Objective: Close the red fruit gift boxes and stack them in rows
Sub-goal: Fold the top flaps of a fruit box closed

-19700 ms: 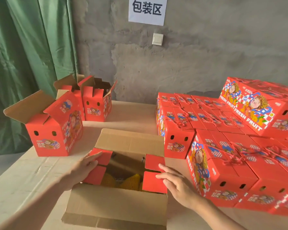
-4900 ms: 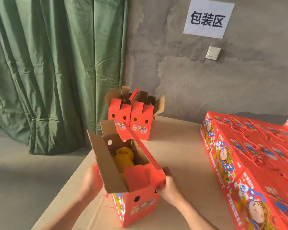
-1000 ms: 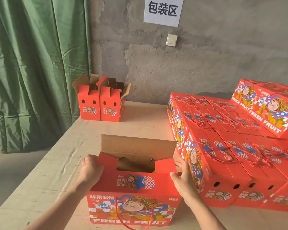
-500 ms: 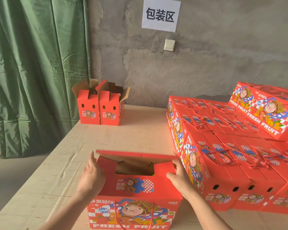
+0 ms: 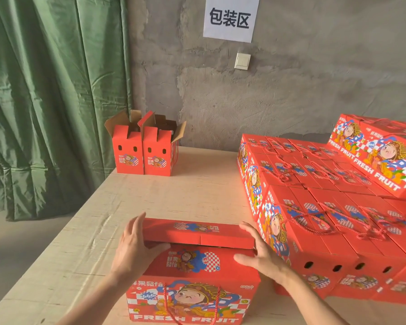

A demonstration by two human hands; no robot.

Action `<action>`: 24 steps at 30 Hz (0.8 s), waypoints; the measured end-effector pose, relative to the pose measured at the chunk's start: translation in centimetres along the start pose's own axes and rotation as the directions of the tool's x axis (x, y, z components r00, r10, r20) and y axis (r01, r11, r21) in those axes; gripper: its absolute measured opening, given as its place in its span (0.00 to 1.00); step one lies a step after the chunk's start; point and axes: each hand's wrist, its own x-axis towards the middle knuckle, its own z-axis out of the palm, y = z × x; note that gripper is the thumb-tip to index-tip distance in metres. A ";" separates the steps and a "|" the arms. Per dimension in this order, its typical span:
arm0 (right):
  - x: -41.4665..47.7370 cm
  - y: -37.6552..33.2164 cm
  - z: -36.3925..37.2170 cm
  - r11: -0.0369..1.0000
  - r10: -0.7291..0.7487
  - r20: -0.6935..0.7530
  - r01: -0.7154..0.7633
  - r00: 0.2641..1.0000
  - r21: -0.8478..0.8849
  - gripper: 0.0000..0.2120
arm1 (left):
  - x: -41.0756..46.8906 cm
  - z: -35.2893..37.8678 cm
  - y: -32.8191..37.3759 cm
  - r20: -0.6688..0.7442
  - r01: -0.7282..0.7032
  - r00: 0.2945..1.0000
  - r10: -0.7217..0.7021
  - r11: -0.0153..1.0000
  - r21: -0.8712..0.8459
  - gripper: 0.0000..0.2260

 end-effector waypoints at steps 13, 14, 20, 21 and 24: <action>2.1 -0.9 -1.4 0.878 -0.079 0.092 0.113 0.993 -0.465 0.30 | 1.0 0.6 -0.9 0.040 -0.063 0.998 0.055 0.965 0.256 0.39; 2.2 -0.9 -1.5 0.869 -0.081 0.100 0.119 0.992 -0.480 0.31 | 1.4 0.6 -0.9 0.080 -0.085 0.995 0.060 0.927 0.366 0.42; 2.3 -0.7 -1.4 0.806 -0.113 0.115 0.159 0.987 -0.571 0.31 | 5.8 -0.6 0.7 0.499 -0.335 0.865 0.046 0.794 0.507 0.47; 2.3 -0.8 -1.4 0.792 -0.107 0.114 0.154 0.988 -0.591 0.31 | 6.2 -0.8 1.2 0.553 -0.383 0.831 0.059 0.781 0.493 0.47; 2.3 -1.1 -1.4 0.737 -0.091 0.123 0.150 0.988 -0.660 0.30 | 6.5 -0.6 2.0 0.635 -0.485 0.771 0.050 0.692 0.534 0.57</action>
